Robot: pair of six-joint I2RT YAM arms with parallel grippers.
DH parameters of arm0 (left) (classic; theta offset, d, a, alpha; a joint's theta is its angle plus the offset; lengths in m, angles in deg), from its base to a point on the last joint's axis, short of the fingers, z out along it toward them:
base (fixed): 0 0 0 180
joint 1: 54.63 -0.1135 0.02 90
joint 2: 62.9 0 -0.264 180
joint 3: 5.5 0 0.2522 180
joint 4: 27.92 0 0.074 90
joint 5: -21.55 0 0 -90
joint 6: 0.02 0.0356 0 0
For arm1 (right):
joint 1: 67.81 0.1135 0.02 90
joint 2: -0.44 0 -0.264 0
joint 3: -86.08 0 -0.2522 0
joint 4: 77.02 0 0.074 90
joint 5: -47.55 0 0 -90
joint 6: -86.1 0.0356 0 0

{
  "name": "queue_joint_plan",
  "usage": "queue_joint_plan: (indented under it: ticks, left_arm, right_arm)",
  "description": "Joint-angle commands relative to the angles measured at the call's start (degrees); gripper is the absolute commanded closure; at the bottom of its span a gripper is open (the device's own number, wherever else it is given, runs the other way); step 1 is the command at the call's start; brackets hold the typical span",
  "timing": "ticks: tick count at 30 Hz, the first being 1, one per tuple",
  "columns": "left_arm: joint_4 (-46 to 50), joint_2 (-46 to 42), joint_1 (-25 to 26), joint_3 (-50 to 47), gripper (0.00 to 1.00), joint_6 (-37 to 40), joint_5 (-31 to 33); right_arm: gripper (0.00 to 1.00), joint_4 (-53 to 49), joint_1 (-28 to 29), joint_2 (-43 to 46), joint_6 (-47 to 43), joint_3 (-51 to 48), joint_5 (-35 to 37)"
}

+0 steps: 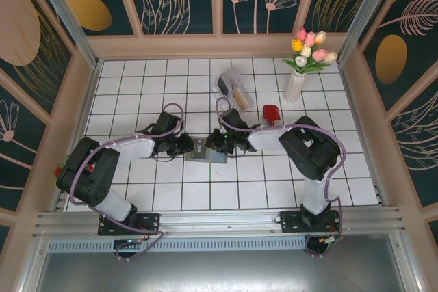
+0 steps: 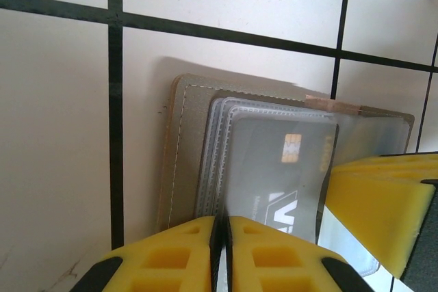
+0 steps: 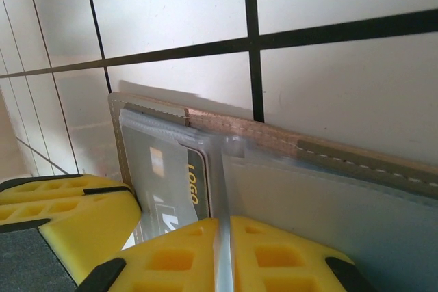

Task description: Take the credit cards out of the card holder

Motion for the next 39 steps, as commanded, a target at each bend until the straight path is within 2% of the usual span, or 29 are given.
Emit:
queue_joint_plan:
  ticks: [1,13,25,32,39]
  left_arm:
    - [4.29,2.93,-0.04,-0.07,0.85,0.33,-0.21]
    - [4.95,3.03,-0.05,-0.33,0.85,0.32,0.26]
    - [5.0,3.39,-0.02,-0.77,0.84,0.36,0.26]
    - [5.09,3.17,-0.05,-1.05,0.84,0.27,0.79]
    - [5.29,3.21,-0.04,-1.04,0.84,0.15,1.14]
  right_arm:
    - [0.84,1.74,0.26,-1.79,-2.06,-0.13,-2.2]
    - [0.84,2.87,0.27,0.21,-5.17,0.22,-2.84]
    - [0.77,6.76,0.18,2.83,-3.32,-2.35,-2.49]
    - [0.86,6.26,0.31,3.85,-3.38,-3.36,-0.5]
    - [0.8,5.09,0.71,3.89,-4.78,-2.66,-0.27]
